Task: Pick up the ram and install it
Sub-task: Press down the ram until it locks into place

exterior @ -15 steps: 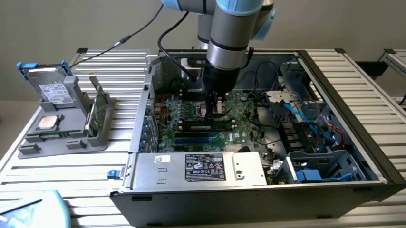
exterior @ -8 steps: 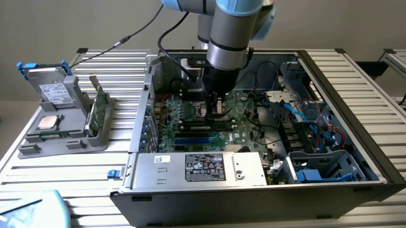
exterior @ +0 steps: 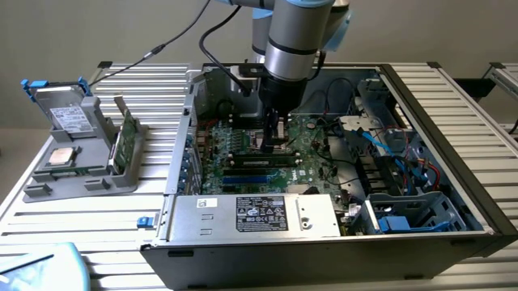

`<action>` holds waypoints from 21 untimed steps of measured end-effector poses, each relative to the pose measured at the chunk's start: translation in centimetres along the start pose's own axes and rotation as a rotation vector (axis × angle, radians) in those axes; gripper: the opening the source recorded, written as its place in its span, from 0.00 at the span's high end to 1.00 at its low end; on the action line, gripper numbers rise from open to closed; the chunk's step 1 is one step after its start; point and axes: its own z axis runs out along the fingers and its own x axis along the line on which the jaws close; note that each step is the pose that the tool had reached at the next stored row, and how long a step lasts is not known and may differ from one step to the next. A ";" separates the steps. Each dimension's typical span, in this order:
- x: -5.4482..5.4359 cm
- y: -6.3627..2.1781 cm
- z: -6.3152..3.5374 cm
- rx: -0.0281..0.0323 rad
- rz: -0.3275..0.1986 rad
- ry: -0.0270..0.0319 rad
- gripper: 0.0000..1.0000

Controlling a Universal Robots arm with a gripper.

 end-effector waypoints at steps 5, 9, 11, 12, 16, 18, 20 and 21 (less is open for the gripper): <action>0.2 -0.07 -0.87 -0.0020 0.000 -0.0010 0.89; 0.2 -0.07 -0.87 -0.0022 0.000 -0.0010 0.89; 0.2 -0.08 -0.88 -0.0022 0.000 -0.0010 0.89; 0.2 -0.08 -0.88 -0.0022 0.000 -0.0010 0.89; 0.2 -0.08 -0.88 -0.0022 -0.001 -0.0009 0.89; 0.2 -0.09 -0.88 -0.0022 0.000 -0.0010 0.89; 0.2 -0.09 -0.88 -0.0022 -0.001 -0.0010 0.89; 0.2 -0.09 -0.88 -0.0022 -0.001 -0.0010 0.89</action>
